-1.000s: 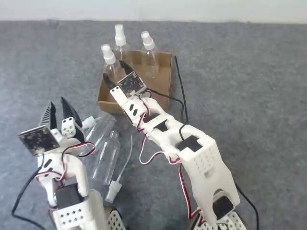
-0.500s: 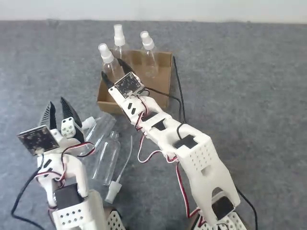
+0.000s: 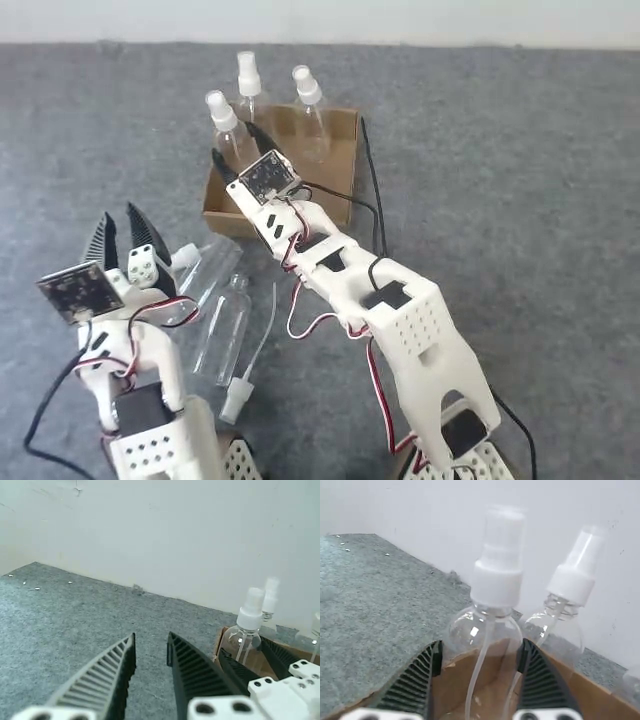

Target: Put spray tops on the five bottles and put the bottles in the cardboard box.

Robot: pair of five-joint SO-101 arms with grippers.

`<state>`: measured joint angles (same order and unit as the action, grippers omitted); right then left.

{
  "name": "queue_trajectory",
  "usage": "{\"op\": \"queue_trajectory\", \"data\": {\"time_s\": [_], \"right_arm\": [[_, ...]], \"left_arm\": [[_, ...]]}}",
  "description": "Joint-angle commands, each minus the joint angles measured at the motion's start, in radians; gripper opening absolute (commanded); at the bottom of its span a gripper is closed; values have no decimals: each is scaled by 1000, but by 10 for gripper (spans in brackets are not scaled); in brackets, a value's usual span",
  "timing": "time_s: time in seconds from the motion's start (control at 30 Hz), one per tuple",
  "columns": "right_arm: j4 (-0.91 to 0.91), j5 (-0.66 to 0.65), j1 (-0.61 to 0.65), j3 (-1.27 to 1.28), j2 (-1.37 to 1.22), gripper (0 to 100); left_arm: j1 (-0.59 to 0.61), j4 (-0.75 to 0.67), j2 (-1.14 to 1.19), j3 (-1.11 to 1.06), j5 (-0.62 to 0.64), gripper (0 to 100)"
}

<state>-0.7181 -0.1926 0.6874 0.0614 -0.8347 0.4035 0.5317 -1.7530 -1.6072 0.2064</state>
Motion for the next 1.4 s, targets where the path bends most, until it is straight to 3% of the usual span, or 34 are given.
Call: {"op": "queue_trajectory", "data": {"time_s": [0.0, 0.87, 1.07, 1.37], "right_arm": [[-16, -20, 5, -29, 22, 143], [-12, -21, 19, 60, 88, 151], [-8, -20, 24, 121, 124, 265], [-8, -18, 25, 121, 122, 258]], "left_arm": [[6, 0, -6, 10, 3, 99], [6, 0, -6, 10, 2, 99], [6, 0, -6, 10, 2, 99], [6, 0, -6, 10, 2, 99]]}}
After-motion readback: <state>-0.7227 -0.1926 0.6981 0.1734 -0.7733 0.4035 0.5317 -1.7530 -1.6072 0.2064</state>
